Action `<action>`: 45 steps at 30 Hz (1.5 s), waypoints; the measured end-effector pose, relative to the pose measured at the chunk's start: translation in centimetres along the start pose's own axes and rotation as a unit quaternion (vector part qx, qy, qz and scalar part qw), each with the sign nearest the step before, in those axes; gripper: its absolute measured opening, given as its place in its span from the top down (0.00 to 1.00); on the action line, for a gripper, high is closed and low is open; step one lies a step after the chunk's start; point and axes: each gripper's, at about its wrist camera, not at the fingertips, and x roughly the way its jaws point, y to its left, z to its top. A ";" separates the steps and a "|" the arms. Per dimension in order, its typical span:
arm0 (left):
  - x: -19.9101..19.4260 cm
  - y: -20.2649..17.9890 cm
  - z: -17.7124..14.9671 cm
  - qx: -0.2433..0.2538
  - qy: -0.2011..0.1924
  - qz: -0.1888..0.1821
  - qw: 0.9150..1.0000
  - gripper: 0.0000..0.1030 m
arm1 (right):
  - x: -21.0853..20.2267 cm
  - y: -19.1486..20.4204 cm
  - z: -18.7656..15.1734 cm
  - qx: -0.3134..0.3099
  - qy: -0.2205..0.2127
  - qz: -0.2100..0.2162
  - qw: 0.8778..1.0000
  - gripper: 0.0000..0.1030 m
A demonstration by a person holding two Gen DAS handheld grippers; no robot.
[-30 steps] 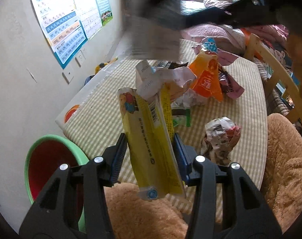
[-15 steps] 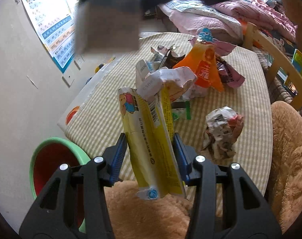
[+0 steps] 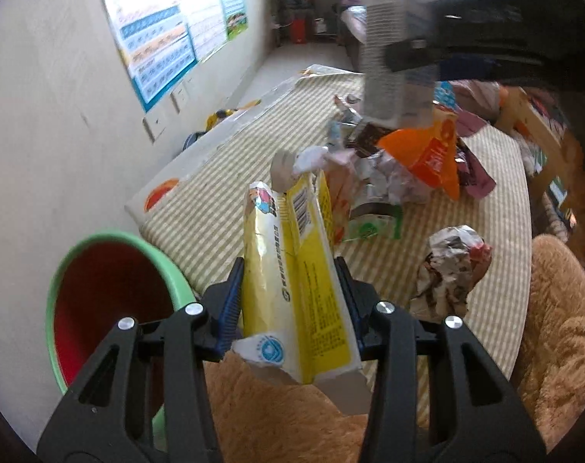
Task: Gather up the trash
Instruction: 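Drop the yellow juice box into the red bin while the right tool drops the milk carton, then grasp the pink strawberry wrapper with the left tool while the right tool grasps a green-capped bottle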
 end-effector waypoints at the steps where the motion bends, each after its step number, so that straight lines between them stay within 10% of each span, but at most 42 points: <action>1: 0.1 0.4 0.0 -0.009 0.003 -0.006 1.000 0.58 | -0.1 0.1 0.0 0.000 -0.001 0.004 1.000 0.52; 5: 0.3 0.5 0.2 -0.020 0.007 -0.017 1.000 0.58 | -0.8 1.1 0.0 0.023 0.007 0.072 0.997 0.52; 15: -1.5 6.0 -0.5 -0.112 -0.017 0.033 0.993 0.58 | -0.1 5.9 -1.5 -0.027 0.042 0.093 0.994 0.52; 25: -2.0 17.4 -6.2 -0.284 0.012 0.138 0.949 0.53 | 4.4 16.2 -5.0 -0.100 0.129 0.188 0.968 0.51; 29: -2.4 18.7 -7.6 -0.307 0.008 0.156 0.939 0.30 | 5.9 19.1 -6.0 -0.103 0.151 0.210 0.960 0.35; 37: -2.6 18.6 -8.1 -0.316 0.010 0.141 0.938 0.29 | 5.5 16.4 -5.6 -0.075 0.141 0.179 0.971 0.30; 45: -2.0 15.3 -5.9 -0.288 0.008 0.108 0.951 0.29 | 2.1 4.8 -5.3 -0.005 0.082 0.056 0.995 0.30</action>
